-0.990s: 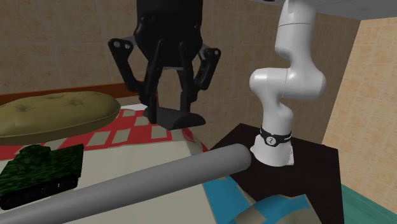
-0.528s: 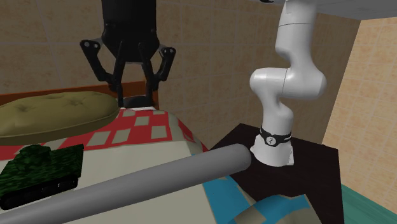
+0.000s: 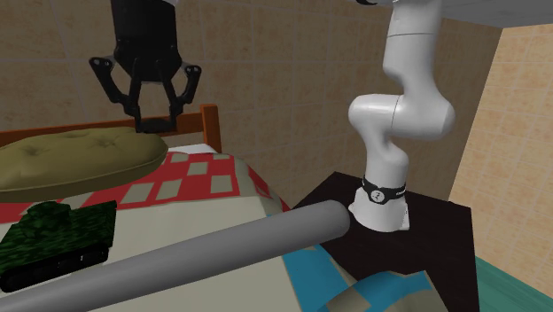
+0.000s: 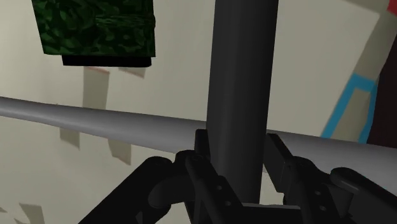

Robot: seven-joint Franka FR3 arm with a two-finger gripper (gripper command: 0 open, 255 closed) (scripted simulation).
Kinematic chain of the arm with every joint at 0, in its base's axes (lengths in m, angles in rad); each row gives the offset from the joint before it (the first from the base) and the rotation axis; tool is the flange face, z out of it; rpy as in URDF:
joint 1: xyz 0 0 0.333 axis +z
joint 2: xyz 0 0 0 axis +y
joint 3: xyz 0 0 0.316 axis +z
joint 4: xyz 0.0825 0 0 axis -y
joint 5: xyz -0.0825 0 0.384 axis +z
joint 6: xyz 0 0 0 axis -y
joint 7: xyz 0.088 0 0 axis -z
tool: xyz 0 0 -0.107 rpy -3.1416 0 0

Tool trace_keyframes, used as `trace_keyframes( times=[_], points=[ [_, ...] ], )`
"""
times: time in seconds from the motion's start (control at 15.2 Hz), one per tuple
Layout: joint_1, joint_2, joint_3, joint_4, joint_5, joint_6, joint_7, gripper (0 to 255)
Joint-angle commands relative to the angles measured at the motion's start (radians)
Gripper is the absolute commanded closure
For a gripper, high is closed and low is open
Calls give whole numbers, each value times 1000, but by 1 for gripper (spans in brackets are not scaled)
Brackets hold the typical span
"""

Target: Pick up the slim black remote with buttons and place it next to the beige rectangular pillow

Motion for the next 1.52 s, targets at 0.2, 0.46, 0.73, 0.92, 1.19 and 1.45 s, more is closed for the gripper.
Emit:
trace_keyframes(
  times=[0.2, 0.46, 0.73, 0.92, 1.19, 1.45],
  points=[
    [-69, 96, -61, 103, 62, -22, -143, 255],
    [-141, 194, -97, 213, 128, -54, -258, 255],
    [-189, 257, -110, 259, 170, -52, -320, 255],
    [-187, 258, -108, 219, 172, -12, -323, 255],
    [-184, 263, -105, 171, 177, 40, -328, 255],
    [-184, 271, -102, 128, 185, 90, -335, 255]
  ],
)
